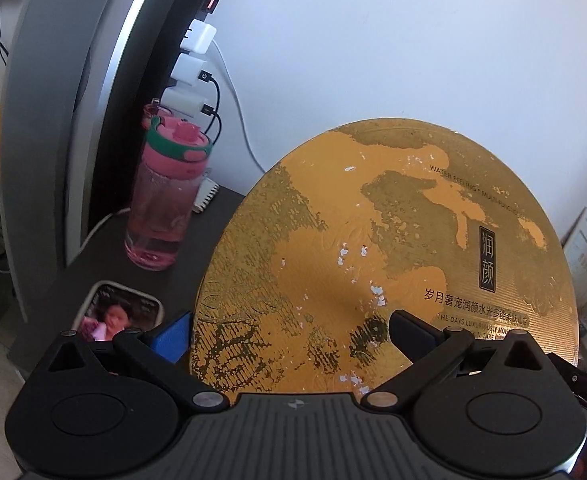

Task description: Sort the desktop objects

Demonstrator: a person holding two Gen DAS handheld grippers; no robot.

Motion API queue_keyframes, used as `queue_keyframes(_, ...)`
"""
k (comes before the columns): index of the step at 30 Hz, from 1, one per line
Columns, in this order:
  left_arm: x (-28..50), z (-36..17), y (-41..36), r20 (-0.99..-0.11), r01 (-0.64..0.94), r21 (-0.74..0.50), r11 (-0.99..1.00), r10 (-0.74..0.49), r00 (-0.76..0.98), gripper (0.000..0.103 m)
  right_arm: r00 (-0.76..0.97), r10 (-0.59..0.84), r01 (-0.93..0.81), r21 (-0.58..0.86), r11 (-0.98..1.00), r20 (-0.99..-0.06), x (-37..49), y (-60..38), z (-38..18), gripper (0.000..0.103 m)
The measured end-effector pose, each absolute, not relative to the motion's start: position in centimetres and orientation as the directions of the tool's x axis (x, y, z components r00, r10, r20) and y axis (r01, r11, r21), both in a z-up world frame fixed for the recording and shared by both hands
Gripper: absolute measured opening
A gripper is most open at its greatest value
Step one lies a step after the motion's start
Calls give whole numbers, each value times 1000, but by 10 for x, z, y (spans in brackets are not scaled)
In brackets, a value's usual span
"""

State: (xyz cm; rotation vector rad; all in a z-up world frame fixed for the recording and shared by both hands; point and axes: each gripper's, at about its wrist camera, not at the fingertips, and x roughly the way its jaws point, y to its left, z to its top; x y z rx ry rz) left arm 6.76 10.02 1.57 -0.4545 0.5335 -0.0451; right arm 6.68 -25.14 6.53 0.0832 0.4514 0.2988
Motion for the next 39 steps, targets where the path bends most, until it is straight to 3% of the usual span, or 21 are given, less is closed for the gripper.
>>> queue_keyframes(10, 117, 23, 109, -529, -116, -390, 914, -120, 840, 102, 802, 340, -251, 240, 938, -491, 130, -244, 47, 103)
queue_keyframes(25, 169, 10, 103, -614, -160, -342, 926, -91, 784, 102, 693, 311, -93, 347, 933, -650, 209, -251, 19, 103)
queue_keyframes(39, 168, 17, 96, -606, -163, -331, 930, -77, 791, 102, 680, 335, -52, 413, 909, -652, 231, -260, 17, 103)
